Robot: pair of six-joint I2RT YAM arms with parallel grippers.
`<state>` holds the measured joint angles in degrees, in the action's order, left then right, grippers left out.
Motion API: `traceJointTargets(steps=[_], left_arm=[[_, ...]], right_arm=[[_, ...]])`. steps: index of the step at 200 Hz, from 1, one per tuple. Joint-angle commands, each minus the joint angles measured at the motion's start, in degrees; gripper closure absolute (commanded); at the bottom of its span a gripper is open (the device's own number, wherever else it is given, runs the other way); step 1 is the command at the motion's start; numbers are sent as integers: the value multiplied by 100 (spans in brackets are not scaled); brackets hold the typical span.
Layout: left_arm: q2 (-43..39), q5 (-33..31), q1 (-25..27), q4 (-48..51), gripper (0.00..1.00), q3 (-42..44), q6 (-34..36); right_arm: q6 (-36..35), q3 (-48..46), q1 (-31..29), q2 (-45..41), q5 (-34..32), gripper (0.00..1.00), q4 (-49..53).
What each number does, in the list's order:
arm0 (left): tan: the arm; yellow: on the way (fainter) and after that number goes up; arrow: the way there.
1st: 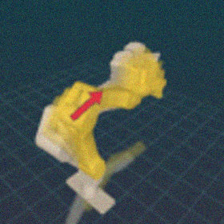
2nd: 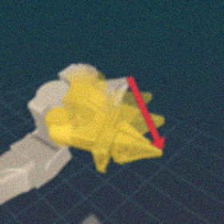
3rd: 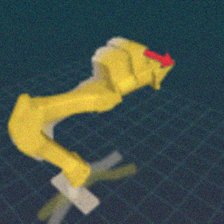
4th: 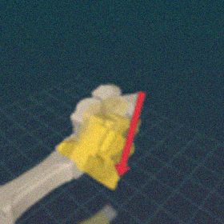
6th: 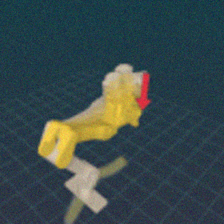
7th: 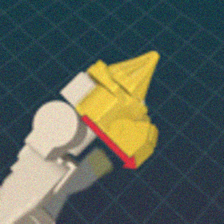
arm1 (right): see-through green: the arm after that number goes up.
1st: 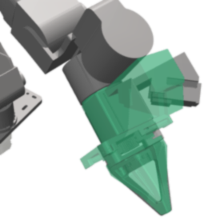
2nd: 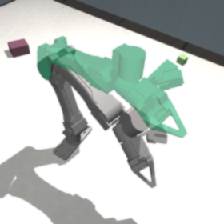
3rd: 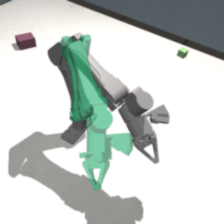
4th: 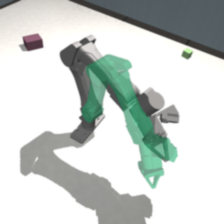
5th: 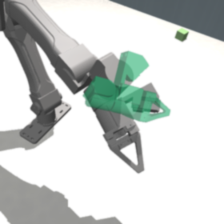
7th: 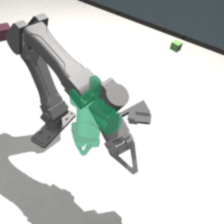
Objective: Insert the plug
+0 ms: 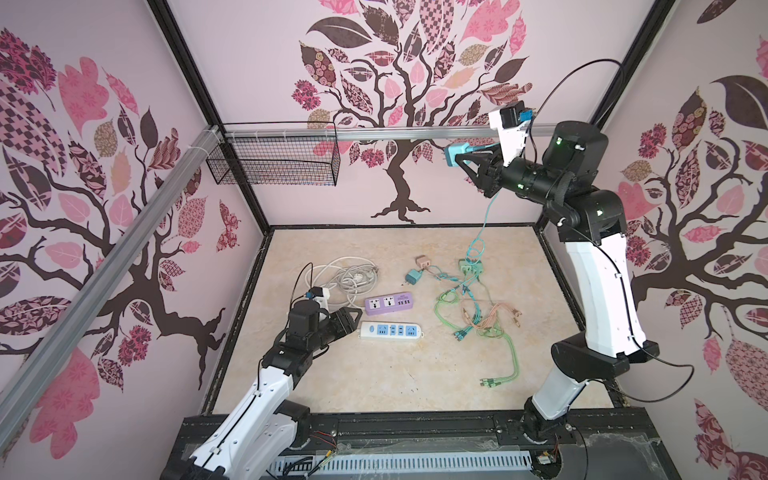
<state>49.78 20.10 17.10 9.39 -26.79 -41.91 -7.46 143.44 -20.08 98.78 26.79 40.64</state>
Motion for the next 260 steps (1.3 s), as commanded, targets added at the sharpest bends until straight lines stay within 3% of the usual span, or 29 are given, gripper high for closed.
traceJointTargets(steps=[1, 40, 121, 178, 260], left_arm=[[481, 515, 238, -597, 32, -310, 301], [2231, 445, 1167, -871, 33, -1680, 598], [5272, 1440, 1675, -1782, 31, -4203, -331], [6399, 1348, 2163, -2465, 34, -5044, -1504], [7275, 1277, 2210, -2712, 37, -5806, -2235]], right_arm=[[61, -155, 4, -411, 358, 96, -299], [31, -1164, 3, -1042, 495, 96, -674], [-68, -1821, 4, -1580, 792, 96, -810], [-171, -2176, 4, -1824, 773, 96, -822], [-133, -2584, 4, -2187, 869, 96, -1041]])
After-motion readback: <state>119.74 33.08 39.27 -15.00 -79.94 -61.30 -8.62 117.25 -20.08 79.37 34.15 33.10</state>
